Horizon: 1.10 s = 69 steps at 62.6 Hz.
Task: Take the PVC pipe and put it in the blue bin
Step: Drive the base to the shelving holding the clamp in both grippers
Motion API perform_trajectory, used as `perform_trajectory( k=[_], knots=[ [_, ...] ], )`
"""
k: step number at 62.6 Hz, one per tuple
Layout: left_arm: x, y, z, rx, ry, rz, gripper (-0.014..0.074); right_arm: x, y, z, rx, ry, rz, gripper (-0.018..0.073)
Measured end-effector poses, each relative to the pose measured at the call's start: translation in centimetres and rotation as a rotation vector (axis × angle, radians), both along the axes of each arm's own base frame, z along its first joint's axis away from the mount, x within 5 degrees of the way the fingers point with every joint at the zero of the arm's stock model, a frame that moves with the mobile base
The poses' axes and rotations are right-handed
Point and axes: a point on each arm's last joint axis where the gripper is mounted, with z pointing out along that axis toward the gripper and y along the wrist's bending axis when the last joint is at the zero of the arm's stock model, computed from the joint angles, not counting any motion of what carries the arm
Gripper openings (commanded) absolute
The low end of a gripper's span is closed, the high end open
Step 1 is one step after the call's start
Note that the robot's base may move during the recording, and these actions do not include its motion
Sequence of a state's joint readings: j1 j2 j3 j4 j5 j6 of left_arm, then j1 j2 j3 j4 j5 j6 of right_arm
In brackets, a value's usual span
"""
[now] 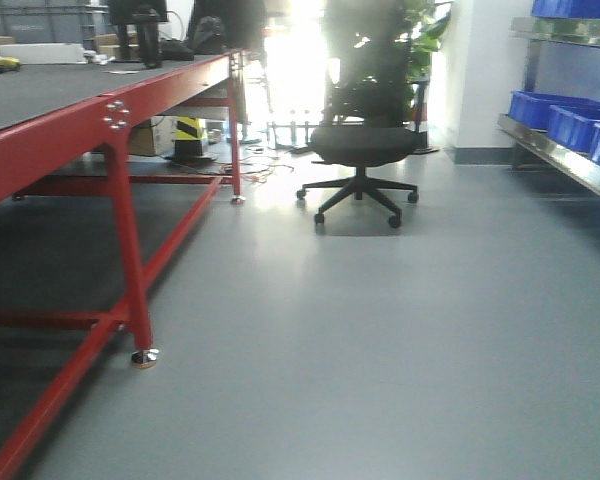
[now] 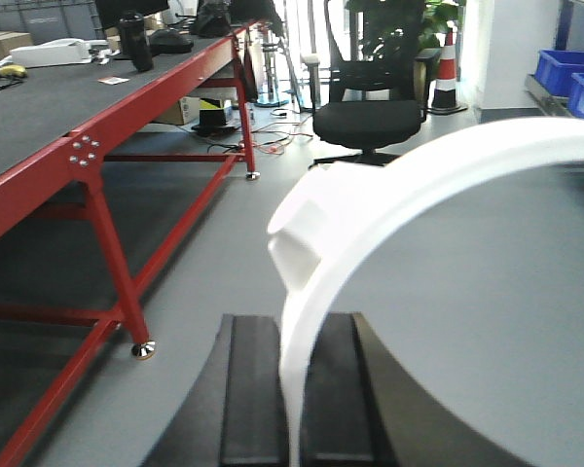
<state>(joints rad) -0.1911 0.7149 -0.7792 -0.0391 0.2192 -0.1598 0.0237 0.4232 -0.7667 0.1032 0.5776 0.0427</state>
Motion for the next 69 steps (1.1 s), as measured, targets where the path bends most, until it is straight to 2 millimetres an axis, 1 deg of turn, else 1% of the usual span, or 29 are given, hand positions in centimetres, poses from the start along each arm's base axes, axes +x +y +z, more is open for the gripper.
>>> perform_trajectory(
  k=[69],
  knots=[
    [0.0,0.0,0.0,0.0,0.0,0.0,-0.0111,0.0,0.0,0.0,0.0,0.0,0.0,-0.0168]
  ],
)
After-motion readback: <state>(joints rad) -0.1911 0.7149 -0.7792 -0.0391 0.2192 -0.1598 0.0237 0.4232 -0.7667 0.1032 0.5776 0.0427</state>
